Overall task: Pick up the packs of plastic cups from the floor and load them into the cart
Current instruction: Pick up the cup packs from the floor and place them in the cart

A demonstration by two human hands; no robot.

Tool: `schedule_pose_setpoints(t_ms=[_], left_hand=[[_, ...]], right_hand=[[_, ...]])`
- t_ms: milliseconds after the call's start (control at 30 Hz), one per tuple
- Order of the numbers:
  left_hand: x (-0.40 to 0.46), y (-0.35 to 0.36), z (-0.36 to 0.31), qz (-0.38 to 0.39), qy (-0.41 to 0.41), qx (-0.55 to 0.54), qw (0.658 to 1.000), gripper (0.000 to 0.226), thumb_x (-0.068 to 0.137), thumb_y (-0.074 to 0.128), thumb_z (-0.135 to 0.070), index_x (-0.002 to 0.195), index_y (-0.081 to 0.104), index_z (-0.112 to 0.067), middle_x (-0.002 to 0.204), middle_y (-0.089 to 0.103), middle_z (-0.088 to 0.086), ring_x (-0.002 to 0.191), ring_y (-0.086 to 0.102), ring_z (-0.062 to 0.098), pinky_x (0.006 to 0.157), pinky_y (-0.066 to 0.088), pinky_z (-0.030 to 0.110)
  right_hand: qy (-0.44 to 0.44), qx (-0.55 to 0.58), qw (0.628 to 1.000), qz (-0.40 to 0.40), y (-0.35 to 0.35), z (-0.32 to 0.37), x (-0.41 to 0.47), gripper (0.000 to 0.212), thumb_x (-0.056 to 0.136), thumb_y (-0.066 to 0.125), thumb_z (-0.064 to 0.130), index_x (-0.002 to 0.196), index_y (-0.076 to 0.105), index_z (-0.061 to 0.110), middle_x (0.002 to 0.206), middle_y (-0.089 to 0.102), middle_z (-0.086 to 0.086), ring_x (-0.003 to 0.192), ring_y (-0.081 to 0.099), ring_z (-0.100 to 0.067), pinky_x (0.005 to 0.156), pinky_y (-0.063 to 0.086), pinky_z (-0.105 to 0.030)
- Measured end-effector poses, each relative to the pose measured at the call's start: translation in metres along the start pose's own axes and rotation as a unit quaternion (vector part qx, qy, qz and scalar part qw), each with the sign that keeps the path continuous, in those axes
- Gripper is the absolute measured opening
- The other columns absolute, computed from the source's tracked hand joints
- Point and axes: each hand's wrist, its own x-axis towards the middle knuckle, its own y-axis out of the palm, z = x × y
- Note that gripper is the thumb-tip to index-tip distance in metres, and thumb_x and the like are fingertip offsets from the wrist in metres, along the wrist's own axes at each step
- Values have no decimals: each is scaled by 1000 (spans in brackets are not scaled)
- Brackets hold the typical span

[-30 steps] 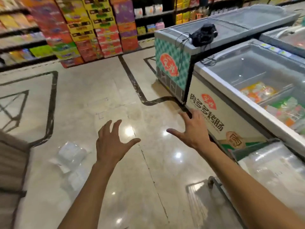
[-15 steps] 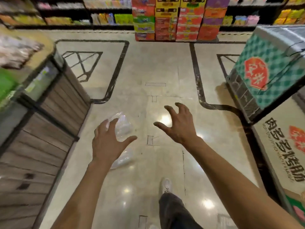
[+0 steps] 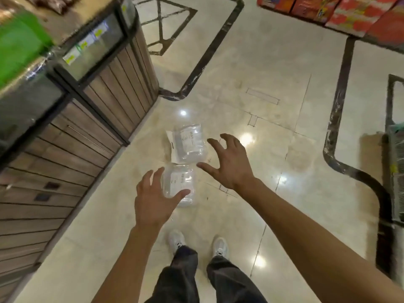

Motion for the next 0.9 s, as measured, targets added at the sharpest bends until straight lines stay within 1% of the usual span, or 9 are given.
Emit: schedule_pose_setpoints(t_ms=[67, 167, 267, 433, 567, 667, 767, 833, 900], left_hand=[[34, 23, 21, 8, -27, -13, 1000, 110, 65, 65, -90, 155, 34, -35, 163, 33, 0, 146, 32, 29, 111, 42, 51], [81, 62, 53, 19, -64, -43, 997, 111, 63, 60, -92, 155, 34, -35, 163, 34, -1, 147, 32, 27, 111, 42, 49], [129, 111, 86, 32, -87, -55, 994, 108, 67, 64, -89, 156, 33, -34, 163, 34, -2, 148, 32, 25, 114, 39, 45], [192, 236, 156, 26, -149, -53, 987, 108, 68, 65, -89, 156, 30, -36, 165, 32, -2, 149, 32, 25, 113, 43, 46], [230, 359, 211, 10, -218, -49, 975, 108, 71, 63, -89, 158, 31, -34, 166, 29, 1, 149, 30, 27, 112, 43, 44], [254, 451, 245, 31, -322, -79, 943, 107, 75, 58, -88, 162, 23, -36, 170, 15, 6, 154, 22, 36, 114, 41, 53], [269, 532, 279, 43, -435, -172, 883, 110, 75, 57, -87, 163, 14, -39, 172, -8, 12, 154, 12, 52, 116, 36, 61], [281, 568, 294, 31, -471, -230, 851, 115, 73, 58, -88, 164, 5, -42, 169, -22, 17, 152, 11, 57, 117, 35, 63], [293, 590, 304, 18, -479, -225, 848, 118, 74, 57, -88, 164, -4, -43, 167, -26, 22, 150, 15, 59, 117, 33, 61]], right_hand=[[-16, -18, 999, 36, 37, 1, 40, 78, 88, 57, 75, 144, 54, 21, 146, 50, -23, 137, 44, -41, 110, 40, -54], [-23, -44, 995, 89, 104, 0, 91, 81, 88, 56, 75, 150, 48, 24, 153, 45, -19, 143, 38, -38, 114, 34, -51], [-30, -65, 989, 131, 183, -6, 133, 81, 89, 54, 75, 153, 44, 26, 155, 43, -18, 145, 36, -36, 116, 33, -49], [-34, -50, 979, 194, 348, -41, 182, 78, 89, 59, 71, 150, 48, 25, 149, 48, -19, 140, 41, -37, 111, 37, -50], [-86, -59, 965, 240, 492, -85, 219, 79, 89, 61, 70, 153, 44, 27, 152, 45, -19, 141, 39, -37, 112, 34, -50], [-144, -88, 952, 257, 592, -116, 249, 83, 87, 58, 73, 156, 40, 32, 155, 41, -17, 145, 35, -37, 116, 31, -50], [-172, -104, 936, 288, 674, -141, 273, 90, 85, 56, 79, 160, 28, 39, 163, 30, -15, 151, 24, -38, 122, 24, -54], [-161, -108, 925, 328, 714, -158, 278, 99, 81, 53, 85, 162, 12, 46, 168, 21, -11, 154, 18, -37, 124, 20, -58], [-134, -95, 921, 353, 735, -175, 269, 106, 78, 48, 91, 161, -2, 49, 168, 23, -11, 151, 26, -36, 122, 23, -57]])
